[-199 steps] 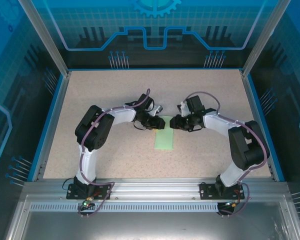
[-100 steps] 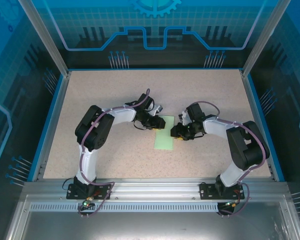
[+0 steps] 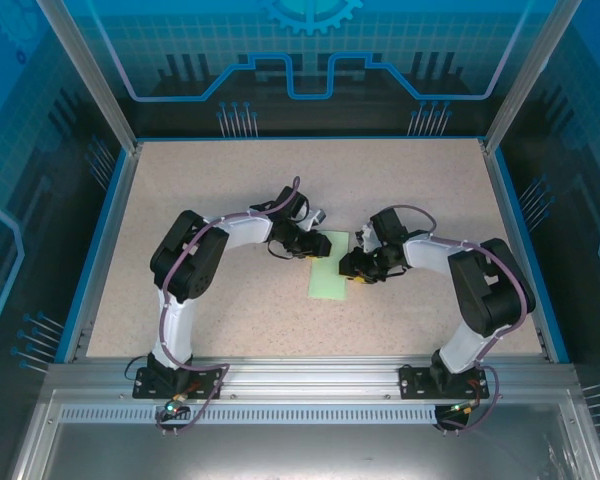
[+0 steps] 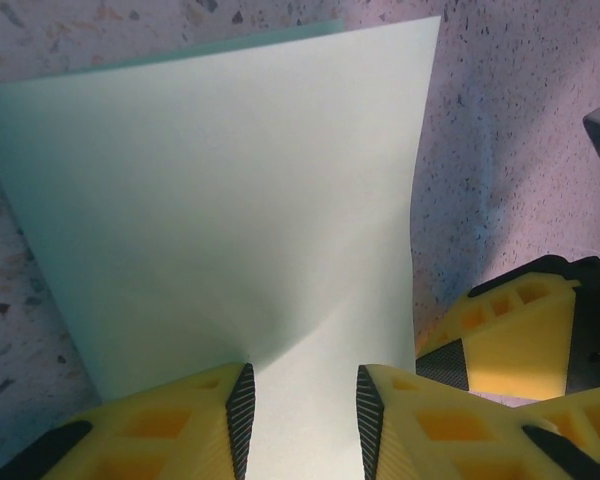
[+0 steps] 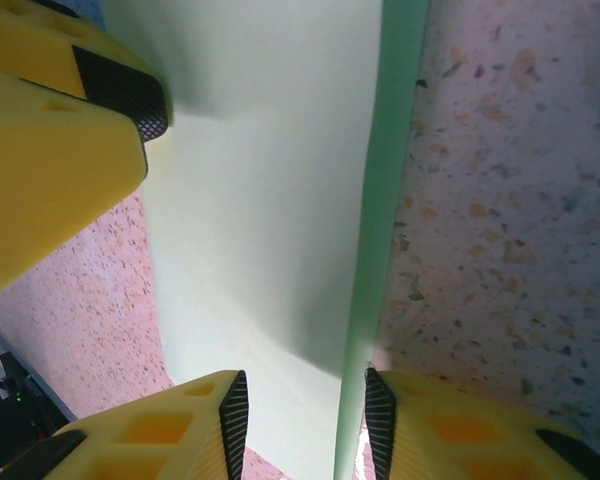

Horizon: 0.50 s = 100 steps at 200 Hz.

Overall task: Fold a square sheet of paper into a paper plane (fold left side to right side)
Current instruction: Hold the square sheet of paper at the center of the table.

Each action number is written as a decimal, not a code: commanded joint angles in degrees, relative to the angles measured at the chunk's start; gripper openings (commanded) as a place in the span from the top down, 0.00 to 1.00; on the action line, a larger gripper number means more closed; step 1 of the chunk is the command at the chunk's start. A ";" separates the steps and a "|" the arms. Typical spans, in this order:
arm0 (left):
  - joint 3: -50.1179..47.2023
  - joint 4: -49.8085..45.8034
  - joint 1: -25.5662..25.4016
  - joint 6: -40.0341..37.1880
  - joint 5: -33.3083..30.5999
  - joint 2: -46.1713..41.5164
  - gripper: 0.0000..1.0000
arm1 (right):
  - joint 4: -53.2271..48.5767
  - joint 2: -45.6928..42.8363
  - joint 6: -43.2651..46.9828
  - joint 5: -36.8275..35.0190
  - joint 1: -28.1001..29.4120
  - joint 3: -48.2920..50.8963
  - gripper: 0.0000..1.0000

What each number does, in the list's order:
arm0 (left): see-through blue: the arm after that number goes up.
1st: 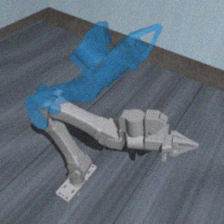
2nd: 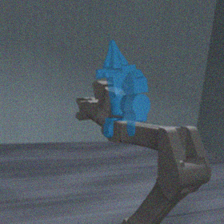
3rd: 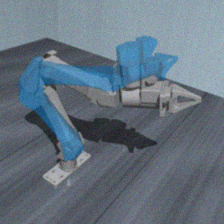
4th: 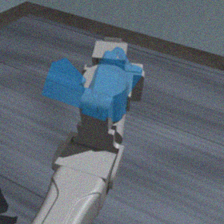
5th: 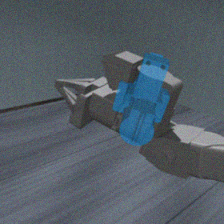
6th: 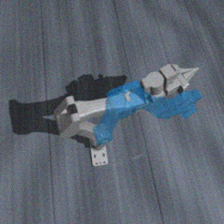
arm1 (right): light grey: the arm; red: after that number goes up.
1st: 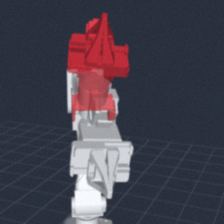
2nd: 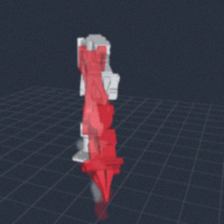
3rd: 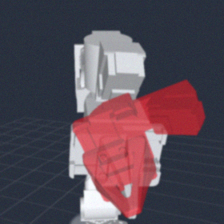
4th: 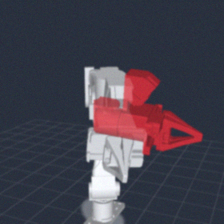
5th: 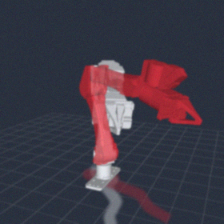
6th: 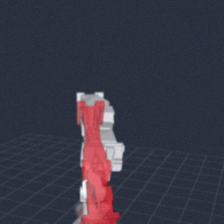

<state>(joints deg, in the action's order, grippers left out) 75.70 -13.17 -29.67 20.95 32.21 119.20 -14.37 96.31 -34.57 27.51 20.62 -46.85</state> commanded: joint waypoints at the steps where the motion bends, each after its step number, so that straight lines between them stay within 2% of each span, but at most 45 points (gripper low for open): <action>1: 1.39 -0.44 0.03 0.21 -0.21 1.03 0.65 | 1.09 0.95 -1.03 1.32 0.82 0.33 0.63; 70: 1.59 -0.50 0.04 0.17 -0.21 1.12 0.64 | 1.78 1.91 -1.40 1.35 1.00 -0.19 0.64; 100: 1.47 -0.55 0.04 0.16 -0.21 1.06 0.64 | 2.19 1.54 -1.42 1.55 1.09 -0.17 0.70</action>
<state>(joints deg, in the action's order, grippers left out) 75.72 -13.17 -29.67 20.95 32.23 119.22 -12.60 97.43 -35.55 27.73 20.86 -46.85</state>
